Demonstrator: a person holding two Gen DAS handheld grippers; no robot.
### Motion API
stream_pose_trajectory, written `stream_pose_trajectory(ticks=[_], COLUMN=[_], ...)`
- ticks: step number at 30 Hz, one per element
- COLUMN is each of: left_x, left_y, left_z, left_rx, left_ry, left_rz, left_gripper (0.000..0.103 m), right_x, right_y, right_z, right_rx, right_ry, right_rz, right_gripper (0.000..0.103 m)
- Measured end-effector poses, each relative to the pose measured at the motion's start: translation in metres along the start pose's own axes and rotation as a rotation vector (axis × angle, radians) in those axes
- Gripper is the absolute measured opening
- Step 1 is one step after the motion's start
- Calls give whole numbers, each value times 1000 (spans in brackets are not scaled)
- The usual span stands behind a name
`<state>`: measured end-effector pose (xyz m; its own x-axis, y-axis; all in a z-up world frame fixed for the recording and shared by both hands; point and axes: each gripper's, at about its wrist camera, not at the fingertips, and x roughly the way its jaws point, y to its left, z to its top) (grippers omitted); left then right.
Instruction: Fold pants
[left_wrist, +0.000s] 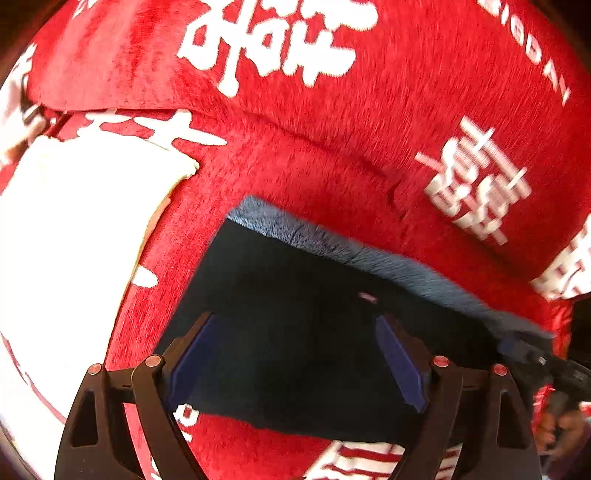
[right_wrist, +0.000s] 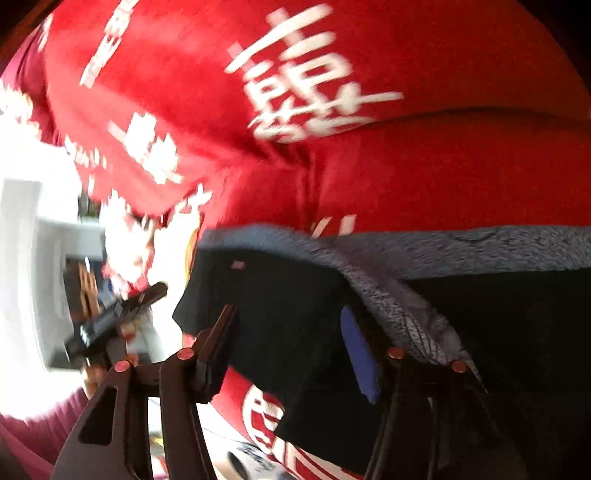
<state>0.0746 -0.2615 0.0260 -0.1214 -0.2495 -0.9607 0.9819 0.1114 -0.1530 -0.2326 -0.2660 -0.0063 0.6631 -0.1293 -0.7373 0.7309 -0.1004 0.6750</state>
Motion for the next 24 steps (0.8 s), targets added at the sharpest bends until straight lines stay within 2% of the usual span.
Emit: stream_pose_trajectory(ticks=[3, 5, 6, 7, 9, 11, 12, 14, 15, 17, 20, 24], left_x=[32, 54, 63, 66, 63, 52, 47, 34, 29, 22, 14, 9], left_y=[-10, -9, -8, -9, -12, -15, -17, -22, -26, -39, -67, -119], left_z=[3, 0, -2, -5, -9, -15, -19, -29, -36, -48, -67, -94], left_rx=[8, 3, 6, 22, 56, 85, 90, 91, 95, 120, 184, 332], left_ry=[18, 48, 60, 51, 54, 77, 80, 96, 107, 124, 148, 173], left_rz=[74, 145, 185, 194, 206, 215, 207, 174, 153, 120, 60, -68], left_gripper=[87, 87, 87, 87, 87, 87, 87, 87, 87, 87, 87, 87], right_x=[29, 40, 42, 40, 23, 4, -8, -35, -45, -68, -89, -122], right_y=[3, -1, -5, -11, -28, -39, -41, -41, -40, -45, -48, -64], right_z=[3, 10, 16, 20, 27, 26, 22, 12, 6, -14, -44, -112], right_rx=[-67, -88, -109, -111, -7, 63, 67, 65, 73, 104, 152, 260], right_ry=[76, 81, 67, 54, 19, -24, -47, -93, -112, -136, -169, -237], right_rz=[-87, -120, -179, -202, -138, -112, -106, -107, -102, -94, -130, -144], right_gripper=[53, 50, 49, 42, 41, 44, 45, 57, 59, 60, 60, 60])
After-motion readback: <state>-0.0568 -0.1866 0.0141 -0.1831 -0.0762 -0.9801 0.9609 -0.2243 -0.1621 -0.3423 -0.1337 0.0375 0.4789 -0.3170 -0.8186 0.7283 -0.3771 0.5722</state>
